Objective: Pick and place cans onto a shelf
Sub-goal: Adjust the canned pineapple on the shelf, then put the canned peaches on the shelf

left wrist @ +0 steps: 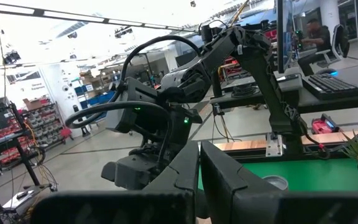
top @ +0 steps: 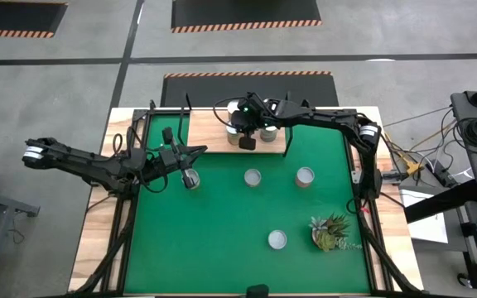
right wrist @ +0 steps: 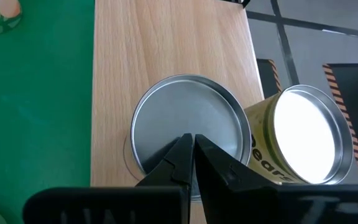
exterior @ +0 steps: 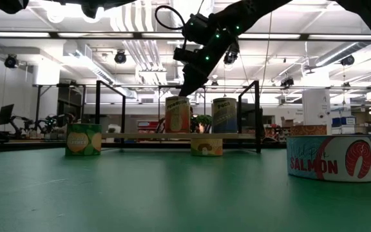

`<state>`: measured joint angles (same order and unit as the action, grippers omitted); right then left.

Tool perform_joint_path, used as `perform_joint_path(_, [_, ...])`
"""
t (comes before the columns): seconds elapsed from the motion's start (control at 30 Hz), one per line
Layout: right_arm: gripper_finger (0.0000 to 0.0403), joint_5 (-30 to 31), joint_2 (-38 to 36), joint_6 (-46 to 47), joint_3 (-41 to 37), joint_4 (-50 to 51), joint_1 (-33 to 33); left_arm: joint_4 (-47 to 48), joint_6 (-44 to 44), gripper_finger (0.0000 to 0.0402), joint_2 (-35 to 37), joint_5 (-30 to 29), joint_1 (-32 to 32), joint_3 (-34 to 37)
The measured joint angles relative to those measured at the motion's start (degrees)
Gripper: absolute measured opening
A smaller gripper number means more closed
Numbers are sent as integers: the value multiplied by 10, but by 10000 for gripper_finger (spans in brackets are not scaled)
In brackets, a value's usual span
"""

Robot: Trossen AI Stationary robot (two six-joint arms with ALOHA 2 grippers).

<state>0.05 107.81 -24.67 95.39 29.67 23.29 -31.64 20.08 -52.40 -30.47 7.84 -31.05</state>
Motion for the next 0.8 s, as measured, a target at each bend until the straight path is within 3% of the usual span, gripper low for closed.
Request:
perform_joint_path(0.37, [9, -3, -38, 12, -1, -5, -17, 0, 0, 0, 0, 0, 0, 0])
perform_joint_path(0.67, [9, -76, -85, 147, -1, 111, -103, 24, -10, 0, 0, 0, 0, 0])
perform_joint_path(0.8, [9, -76, -85, 173, -21, 156, -152, 39, -11, 0, 0, 0, 0, 0])
